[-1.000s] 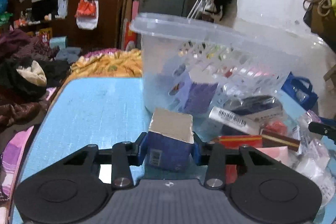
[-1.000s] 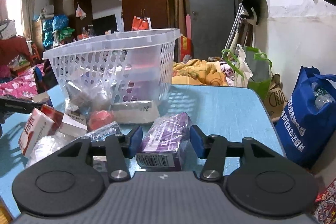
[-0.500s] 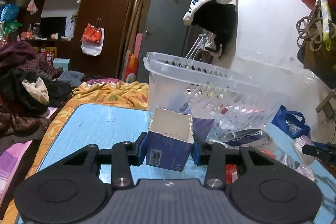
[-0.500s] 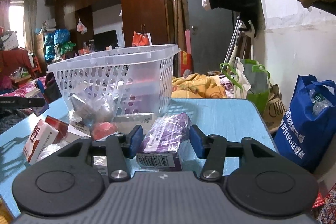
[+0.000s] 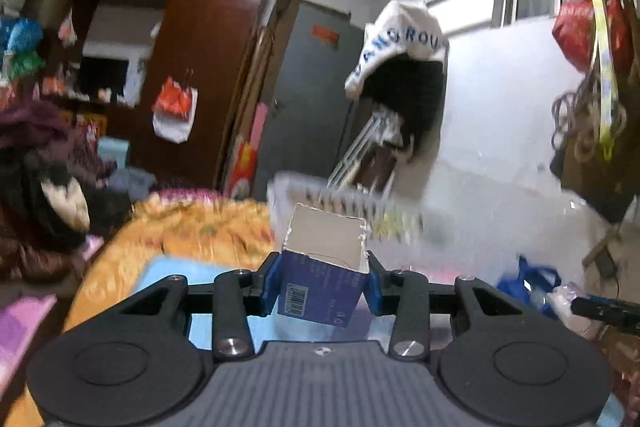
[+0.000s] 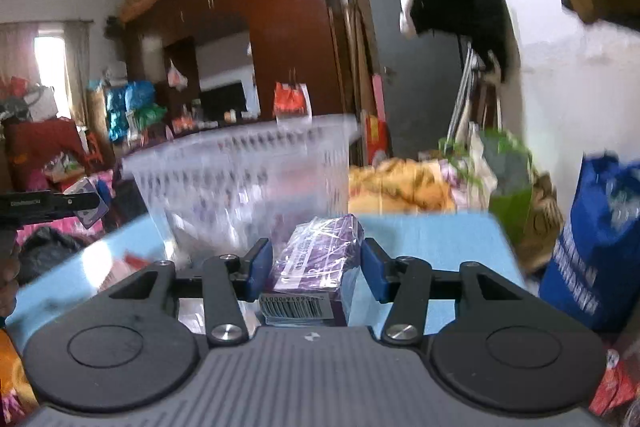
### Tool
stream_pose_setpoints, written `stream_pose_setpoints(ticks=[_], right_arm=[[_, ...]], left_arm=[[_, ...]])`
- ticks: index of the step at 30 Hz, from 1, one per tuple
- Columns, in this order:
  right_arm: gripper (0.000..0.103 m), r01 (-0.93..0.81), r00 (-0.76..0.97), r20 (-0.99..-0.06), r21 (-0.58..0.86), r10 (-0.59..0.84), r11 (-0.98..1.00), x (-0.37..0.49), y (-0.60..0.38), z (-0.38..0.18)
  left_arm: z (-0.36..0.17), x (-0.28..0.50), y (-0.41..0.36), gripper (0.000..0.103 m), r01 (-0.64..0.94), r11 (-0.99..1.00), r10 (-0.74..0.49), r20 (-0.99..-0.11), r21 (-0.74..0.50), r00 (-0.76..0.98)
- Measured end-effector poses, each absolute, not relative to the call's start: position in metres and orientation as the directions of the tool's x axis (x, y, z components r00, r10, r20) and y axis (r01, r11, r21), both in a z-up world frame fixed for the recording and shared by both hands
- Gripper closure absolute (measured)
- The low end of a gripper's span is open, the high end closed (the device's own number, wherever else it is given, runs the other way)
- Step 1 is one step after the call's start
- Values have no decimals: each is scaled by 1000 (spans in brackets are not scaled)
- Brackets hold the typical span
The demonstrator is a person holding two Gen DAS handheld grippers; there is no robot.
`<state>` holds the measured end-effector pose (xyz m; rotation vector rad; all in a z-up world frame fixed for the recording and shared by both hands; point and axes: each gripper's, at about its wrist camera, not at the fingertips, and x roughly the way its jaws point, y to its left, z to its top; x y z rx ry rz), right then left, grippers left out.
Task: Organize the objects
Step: 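Drop the blue box into the basket with the left tool while the right drops the purple package, then grasp the pink Welcome box with the left tool while the right grasps a purple-white tissue pack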
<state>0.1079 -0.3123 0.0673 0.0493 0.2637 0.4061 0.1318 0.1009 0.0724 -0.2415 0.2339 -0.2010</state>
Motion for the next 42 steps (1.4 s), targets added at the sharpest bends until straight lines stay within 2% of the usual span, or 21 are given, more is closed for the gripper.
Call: stream_pose_setpoints(ticks=[4,6,9,12,13,14,15,16,17,18,19,21,24,27,30,32,35,42], right_arm=[[51,-438,883,-161,59,441,897,118,-285,121],[51,-458,874,-157,54,460,888,140,-263,140],[51,-430,887,-182,8,424,903,177,-230,146],[51,-417,882,-271,-70,385,906,213,-199,130],[50,-416,880,-287,-87,377,905,221,-192,124],[48,-411,884,-287,-96,370,907,226,-189,119],[47,-415,884,-276,-99,376,904,229,-186,114],[30,-435,877,-272,-99,396,895,230,-185,111],[8,-439,875,-276,-99,399,893,228,-186,110],[2,-425,883,-263,-98,388,900,223,-187,109],[0,-422,889,-238,-98,391,901,214,-191,111],[0,-452,881,-205,-99,426,887,194,-202,110],[0,-439,886,-177,-21,429,898,154,-229,99],[0,-451,861,-243,42,447,891,113,-256,67],[0,-467,836,-265,116,481,876,80,-276,32],[1,-439,849,-270,116,454,891,72,-280,18],[11,-434,845,-313,69,433,898,82,-272,15],[14,-441,812,-367,124,454,889,91,-269,10]], left_arm=[[117,166,83,58,203,949,-257,-219,-240,941],[131,190,72,58,176,959,-227,-227,-222,947],[137,229,62,58,137,960,-207,-289,-243,935],[131,253,49,56,138,966,-207,-336,-217,919],[127,259,44,54,134,970,-201,-352,-203,914],[123,265,39,43,136,973,-197,-366,-186,909],[120,267,36,37,144,974,-199,-363,-173,910],[117,267,34,28,144,976,-193,-354,-161,915],[114,262,33,27,137,979,-183,-347,-153,920],[112,257,33,27,145,978,-188,-339,-149,922],[112,250,33,27,161,976,-202,-327,-147,923],[112,227,36,26,181,973,-218,-307,-144,926],[97,172,42,14,198,972,-226,-274,-128,935],[67,120,41,14,179,980,-195,-259,-86,946],[38,82,46,14,191,972,-219,-226,-138,949],[27,75,45,14,239,957,-276,-251,-167,928],[20,79,31,14,259,960,-279,-306,-104,910],[2,89,21,14,285,954,-299,-383,-94,874]])
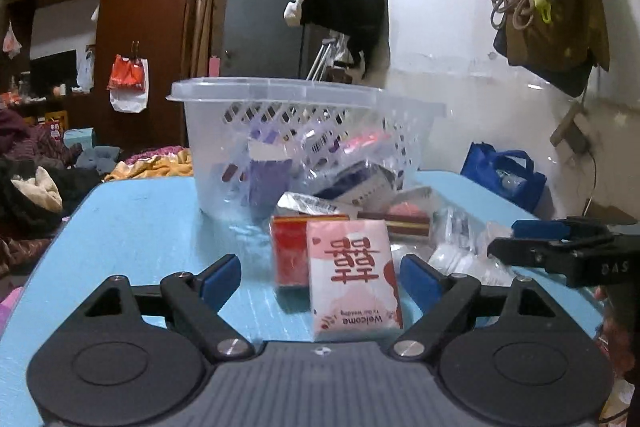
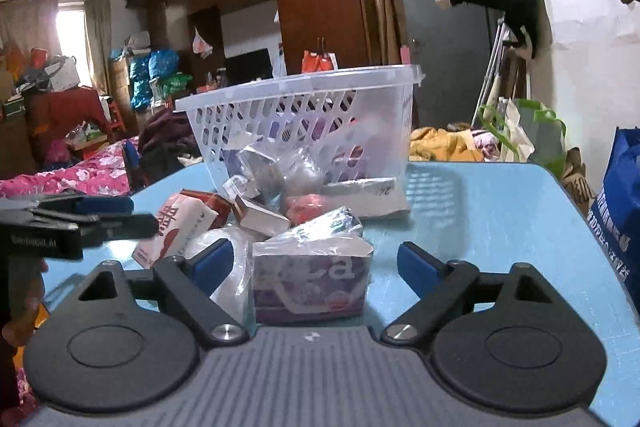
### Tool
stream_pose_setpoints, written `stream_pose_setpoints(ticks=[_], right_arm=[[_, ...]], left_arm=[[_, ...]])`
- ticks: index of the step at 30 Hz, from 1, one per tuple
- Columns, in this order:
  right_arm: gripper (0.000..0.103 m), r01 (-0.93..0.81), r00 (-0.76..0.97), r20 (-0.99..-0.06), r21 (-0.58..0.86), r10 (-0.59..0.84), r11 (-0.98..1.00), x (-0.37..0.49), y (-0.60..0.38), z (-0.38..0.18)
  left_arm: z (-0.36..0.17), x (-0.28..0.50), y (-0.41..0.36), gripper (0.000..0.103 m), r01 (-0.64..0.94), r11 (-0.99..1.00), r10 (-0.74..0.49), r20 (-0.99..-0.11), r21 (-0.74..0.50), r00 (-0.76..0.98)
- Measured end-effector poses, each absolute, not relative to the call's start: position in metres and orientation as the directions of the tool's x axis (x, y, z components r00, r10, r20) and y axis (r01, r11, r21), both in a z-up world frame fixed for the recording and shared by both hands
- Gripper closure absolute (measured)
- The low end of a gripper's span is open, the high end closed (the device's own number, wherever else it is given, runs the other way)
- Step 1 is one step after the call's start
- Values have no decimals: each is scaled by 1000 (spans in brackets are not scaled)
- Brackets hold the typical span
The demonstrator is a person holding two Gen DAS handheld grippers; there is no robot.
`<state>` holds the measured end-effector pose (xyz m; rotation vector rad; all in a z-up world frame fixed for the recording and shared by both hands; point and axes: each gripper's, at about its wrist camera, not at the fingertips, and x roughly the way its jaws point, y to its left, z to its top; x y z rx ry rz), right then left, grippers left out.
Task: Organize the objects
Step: 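Grasp the pink Welcome box with the left tool while the right grasps a purple-white tissue pack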
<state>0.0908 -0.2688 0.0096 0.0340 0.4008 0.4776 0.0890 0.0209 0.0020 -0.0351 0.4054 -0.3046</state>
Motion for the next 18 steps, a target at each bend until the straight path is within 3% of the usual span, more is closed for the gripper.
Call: stream_pose_setpoints(ticks=[3,12,13,15,18], right_arm=[[35,-441,793,-390,161,468,883,87,-274,0],[36,-444,795,-396,138,460,885,84,-270,-5],[36,-442,801,-391,128,454,888,83,-270,-5],[36,-431,817,-380,99,435,897,80,-269,-4],[37,-438,825,-357,83,437,895,76,-268,-1]], left_arm=[[-2,85,13,14,296,953,-299,-388,-70,872],[-13,84,-14,14,292,956,-250,-429,34,868],[-14,83,-15,20,293,955,-249,-430,38,868],[-15,83,-15,44,286,957,-238,-434,49,869],[-14,79,-9,47,280,960,-246,-404,27,881]])
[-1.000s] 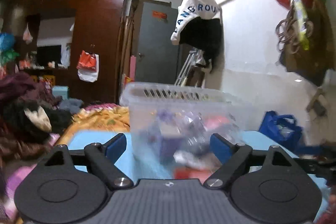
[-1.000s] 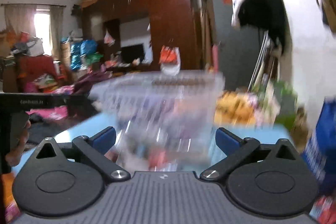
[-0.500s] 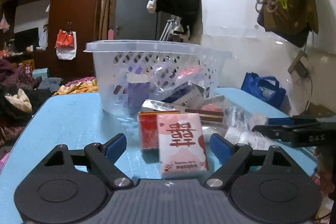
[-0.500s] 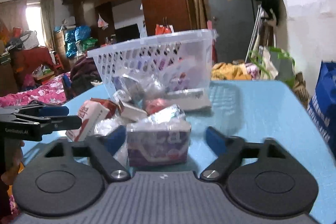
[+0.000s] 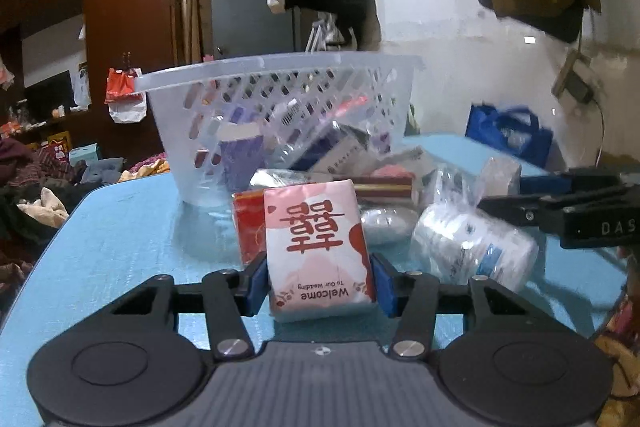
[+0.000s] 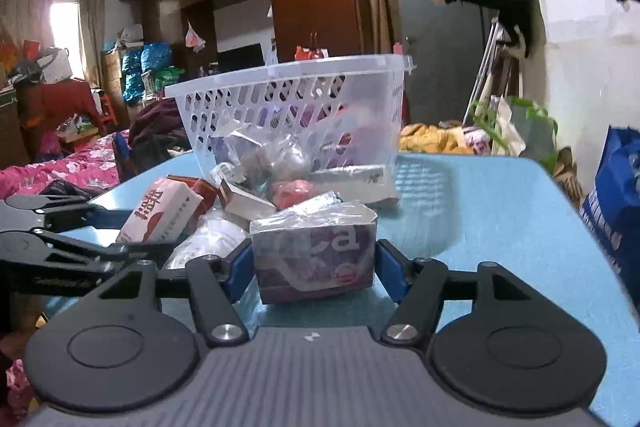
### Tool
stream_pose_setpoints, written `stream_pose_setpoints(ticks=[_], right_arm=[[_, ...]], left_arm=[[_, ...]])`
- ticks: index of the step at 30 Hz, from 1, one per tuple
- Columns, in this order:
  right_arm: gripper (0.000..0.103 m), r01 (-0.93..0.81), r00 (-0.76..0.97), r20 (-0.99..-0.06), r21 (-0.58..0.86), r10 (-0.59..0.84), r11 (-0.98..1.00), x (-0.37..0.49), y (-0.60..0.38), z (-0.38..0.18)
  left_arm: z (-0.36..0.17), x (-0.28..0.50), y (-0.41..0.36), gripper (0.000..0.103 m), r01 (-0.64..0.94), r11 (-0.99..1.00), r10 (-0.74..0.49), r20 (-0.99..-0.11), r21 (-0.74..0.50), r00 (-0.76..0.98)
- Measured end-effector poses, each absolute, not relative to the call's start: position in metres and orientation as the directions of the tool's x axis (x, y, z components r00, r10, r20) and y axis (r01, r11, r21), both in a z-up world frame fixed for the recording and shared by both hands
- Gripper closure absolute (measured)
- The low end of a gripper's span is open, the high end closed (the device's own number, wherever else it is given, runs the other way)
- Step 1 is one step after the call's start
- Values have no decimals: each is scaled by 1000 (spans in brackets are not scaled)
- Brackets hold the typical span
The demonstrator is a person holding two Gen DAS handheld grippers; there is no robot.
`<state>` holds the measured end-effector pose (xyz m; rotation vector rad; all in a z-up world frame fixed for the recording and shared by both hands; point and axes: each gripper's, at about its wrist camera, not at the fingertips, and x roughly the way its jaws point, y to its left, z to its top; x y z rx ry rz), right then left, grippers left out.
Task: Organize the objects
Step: 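Grasp the pink Welcome box with the left tool while the right grasps a purple-white tissue pack, then drop the Welcome box into the basket with the left tool while the right drops the tissue pack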
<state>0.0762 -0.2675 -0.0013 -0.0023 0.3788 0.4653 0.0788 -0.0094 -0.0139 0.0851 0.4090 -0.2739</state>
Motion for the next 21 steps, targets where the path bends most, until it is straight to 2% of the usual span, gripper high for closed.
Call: stream_pose_setpoints(ticks=[6,21], right_arm=[[37,-435,850,-304,53,429,899,75,-266,14],[37,-436,859,-242,114,451,893,89,-268,19]], left_arm=[[0,64,6,47,267,964,-259,-282,-11,924],[-1,74,28,47,262,964,-263,-261,-40,929]])
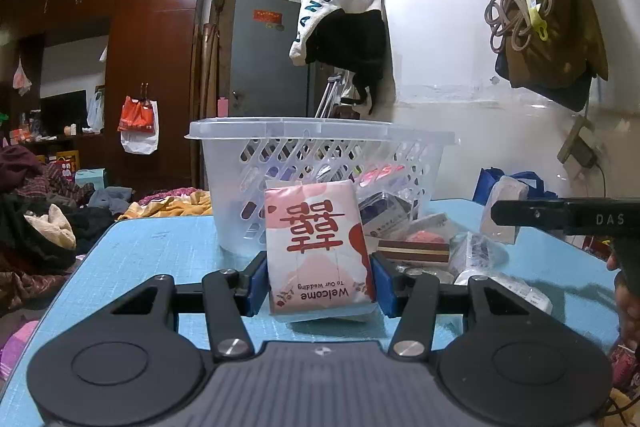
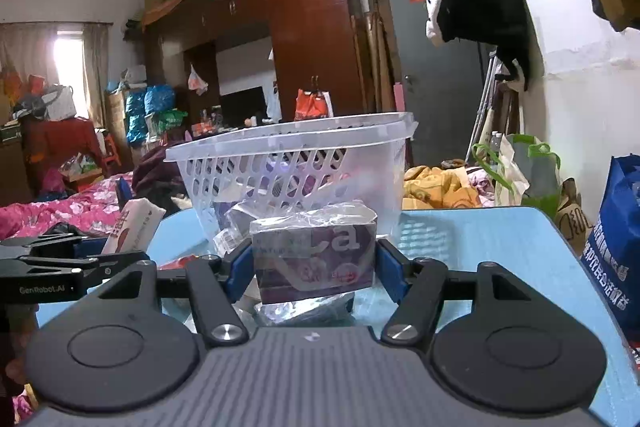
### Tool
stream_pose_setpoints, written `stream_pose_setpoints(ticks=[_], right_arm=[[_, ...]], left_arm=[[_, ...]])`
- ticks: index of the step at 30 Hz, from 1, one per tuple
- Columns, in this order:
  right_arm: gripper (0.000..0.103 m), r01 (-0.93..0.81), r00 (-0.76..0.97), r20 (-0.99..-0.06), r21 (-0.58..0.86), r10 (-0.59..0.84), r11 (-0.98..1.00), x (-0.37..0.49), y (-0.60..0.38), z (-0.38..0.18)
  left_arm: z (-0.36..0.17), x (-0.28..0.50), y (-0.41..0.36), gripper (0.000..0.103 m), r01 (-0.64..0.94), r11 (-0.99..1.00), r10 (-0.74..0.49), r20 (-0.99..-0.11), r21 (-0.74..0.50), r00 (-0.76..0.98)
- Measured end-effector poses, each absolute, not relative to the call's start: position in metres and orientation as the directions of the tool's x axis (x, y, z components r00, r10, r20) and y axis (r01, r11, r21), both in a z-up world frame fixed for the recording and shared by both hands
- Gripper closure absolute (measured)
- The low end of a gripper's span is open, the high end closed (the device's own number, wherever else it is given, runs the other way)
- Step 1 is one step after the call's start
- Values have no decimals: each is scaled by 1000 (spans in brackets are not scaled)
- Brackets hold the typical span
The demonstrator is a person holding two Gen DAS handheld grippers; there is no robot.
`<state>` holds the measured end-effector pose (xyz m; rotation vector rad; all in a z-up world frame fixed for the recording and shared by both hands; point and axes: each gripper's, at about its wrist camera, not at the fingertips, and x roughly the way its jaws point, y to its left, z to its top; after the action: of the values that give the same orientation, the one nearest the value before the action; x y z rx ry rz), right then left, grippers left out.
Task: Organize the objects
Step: 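Drop the Welcome box into the basket with the left tool while the right drops the tissue pack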
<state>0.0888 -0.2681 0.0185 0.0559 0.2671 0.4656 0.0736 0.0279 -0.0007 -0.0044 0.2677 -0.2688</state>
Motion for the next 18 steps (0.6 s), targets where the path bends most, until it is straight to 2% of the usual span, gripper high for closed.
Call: stream_pose_setpoints(ticks=[13,18], right_arm=[[37,-435,867,-229,88,443,896,86,-265,19],[37,-431,878,-196,77,437,899,80,-265,19]], left_arm=[[-1,72,30,47,264,964,-266,-237,-40,934],[1,68,33,47,268,962,-272,-216,-49,938]])
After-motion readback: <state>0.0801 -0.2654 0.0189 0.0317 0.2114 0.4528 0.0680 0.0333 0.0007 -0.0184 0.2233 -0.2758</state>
